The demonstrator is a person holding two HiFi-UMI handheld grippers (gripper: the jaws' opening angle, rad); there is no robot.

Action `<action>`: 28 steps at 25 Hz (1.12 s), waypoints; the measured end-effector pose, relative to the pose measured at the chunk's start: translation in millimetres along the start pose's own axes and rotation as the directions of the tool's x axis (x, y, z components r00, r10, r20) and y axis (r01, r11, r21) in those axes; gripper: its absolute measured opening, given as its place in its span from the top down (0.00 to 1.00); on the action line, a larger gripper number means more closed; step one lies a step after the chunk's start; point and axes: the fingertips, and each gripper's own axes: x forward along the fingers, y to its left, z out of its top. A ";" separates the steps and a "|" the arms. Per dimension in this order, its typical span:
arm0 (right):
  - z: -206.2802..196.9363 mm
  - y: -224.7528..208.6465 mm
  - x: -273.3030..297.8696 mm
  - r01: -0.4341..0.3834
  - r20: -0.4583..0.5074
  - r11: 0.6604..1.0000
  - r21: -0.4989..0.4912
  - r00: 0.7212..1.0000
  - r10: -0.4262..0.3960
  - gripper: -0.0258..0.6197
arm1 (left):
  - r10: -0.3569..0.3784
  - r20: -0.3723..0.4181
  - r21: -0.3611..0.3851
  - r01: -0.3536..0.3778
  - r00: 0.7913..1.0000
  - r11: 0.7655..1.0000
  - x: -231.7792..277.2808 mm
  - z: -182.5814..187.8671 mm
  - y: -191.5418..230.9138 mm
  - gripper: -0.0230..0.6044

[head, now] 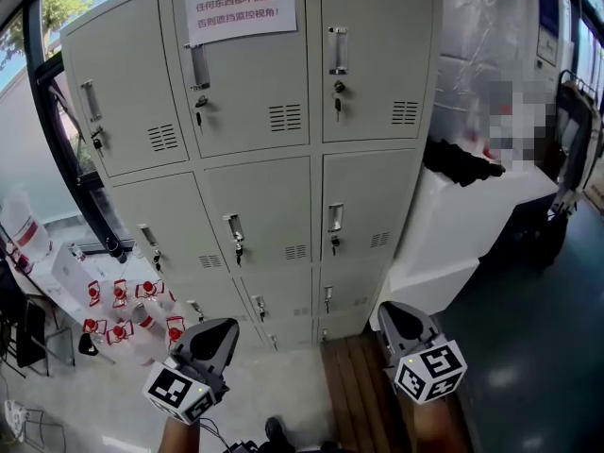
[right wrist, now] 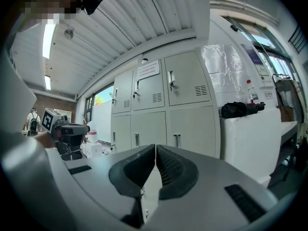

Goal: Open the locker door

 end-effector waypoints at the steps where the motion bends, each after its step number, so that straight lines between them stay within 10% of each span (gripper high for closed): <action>1: 0.7 -1.4 2.4 0.013 -0.002 1.000 0.002 1.000 -0.013 0.91 | -0.015 0.001 0.002 0.015 1.000 1.000 6.9 -0.4 4.7 0.94; 28: -13.0 9.8 142.7 0.243 -0.041 0.969 0.037 0.970 -0.241 0.90 | -0.246 -0.019 -0.066 0.244 0.969 0.968 69.1 -60.7 166.0 0.94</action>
